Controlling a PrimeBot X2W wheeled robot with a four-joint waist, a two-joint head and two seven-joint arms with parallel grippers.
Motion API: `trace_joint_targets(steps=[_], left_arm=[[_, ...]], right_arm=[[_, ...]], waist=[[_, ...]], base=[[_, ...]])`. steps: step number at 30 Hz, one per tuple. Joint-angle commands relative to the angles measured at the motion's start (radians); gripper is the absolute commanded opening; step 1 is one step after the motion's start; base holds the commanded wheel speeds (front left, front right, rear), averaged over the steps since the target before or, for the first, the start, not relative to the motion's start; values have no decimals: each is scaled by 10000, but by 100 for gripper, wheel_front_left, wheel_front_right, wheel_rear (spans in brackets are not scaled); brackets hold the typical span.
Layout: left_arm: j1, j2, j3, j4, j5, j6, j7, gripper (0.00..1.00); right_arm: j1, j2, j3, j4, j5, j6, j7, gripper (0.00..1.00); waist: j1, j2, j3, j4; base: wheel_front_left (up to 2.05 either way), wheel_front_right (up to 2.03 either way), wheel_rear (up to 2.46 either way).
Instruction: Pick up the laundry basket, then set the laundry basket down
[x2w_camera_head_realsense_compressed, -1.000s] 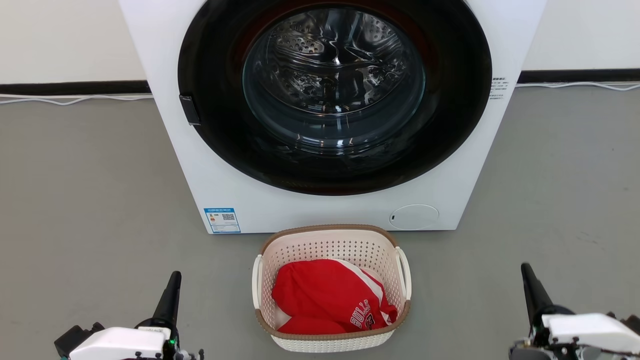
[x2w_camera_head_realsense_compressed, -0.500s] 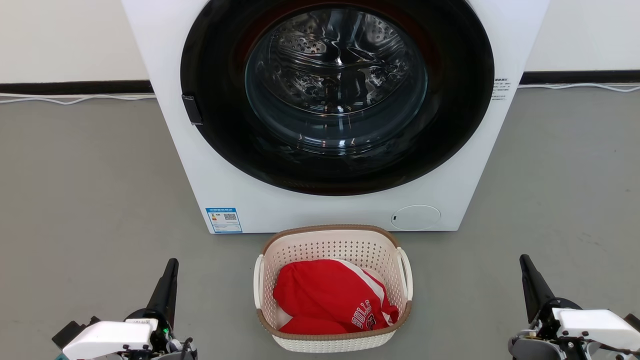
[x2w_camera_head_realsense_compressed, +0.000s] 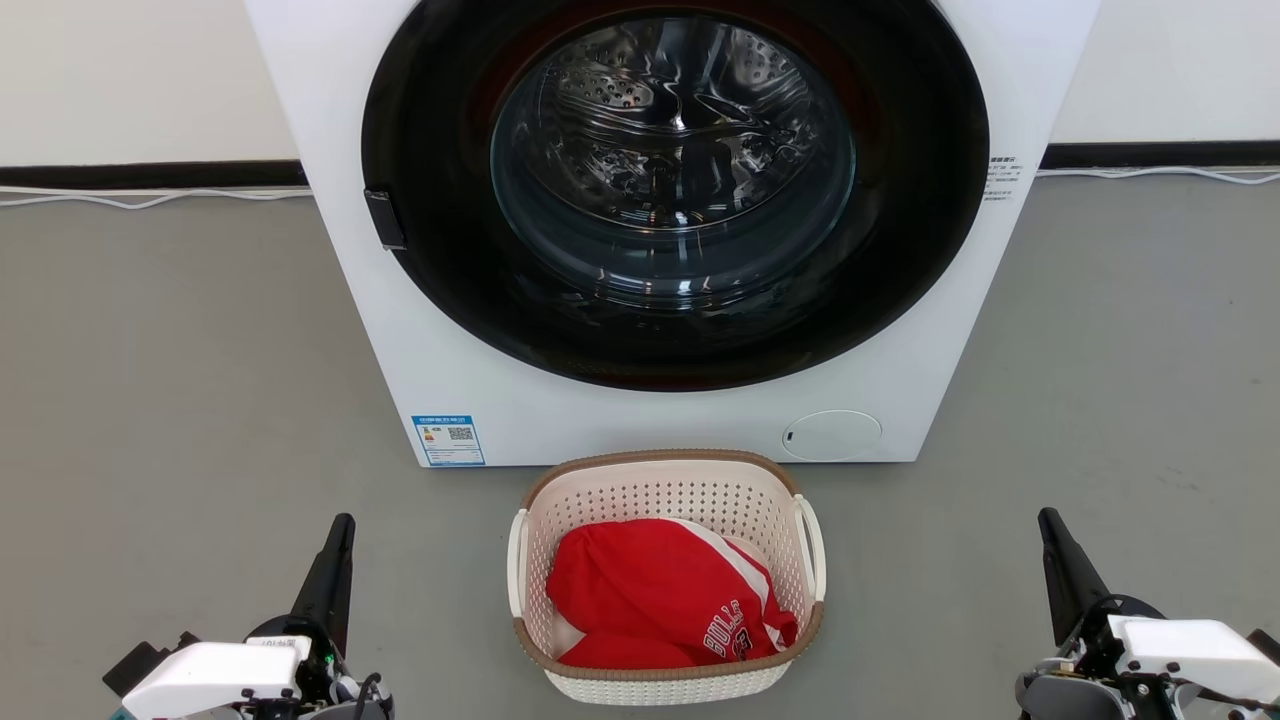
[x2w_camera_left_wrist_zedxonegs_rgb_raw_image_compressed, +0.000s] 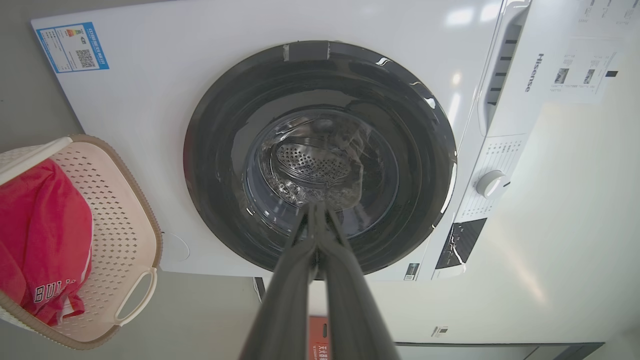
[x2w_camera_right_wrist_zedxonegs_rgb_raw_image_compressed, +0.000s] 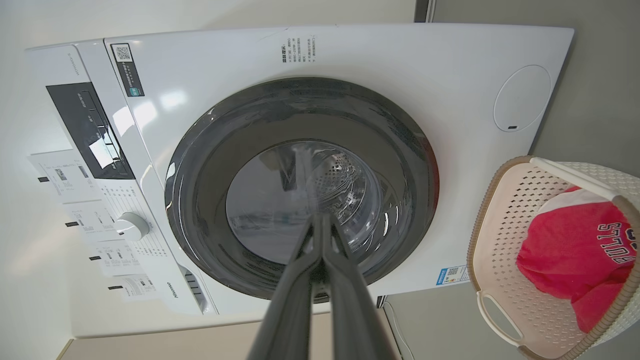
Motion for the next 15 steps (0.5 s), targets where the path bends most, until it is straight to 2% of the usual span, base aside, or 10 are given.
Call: trace_joint_targets(steps=[1,15], left_arm=[[-554,122,305,-300,-59,-73,65,0],[-553,122,305,-301,-59,-73,65,0]], right_arm=[[-583,-31,170,-303,63,73,77,0],[-583,-31,171,-303,63,73,76,0]], waist=[[1,-1,0,0],[1,-1,0,0]], base=[[0,0,0],[0,0,0]])
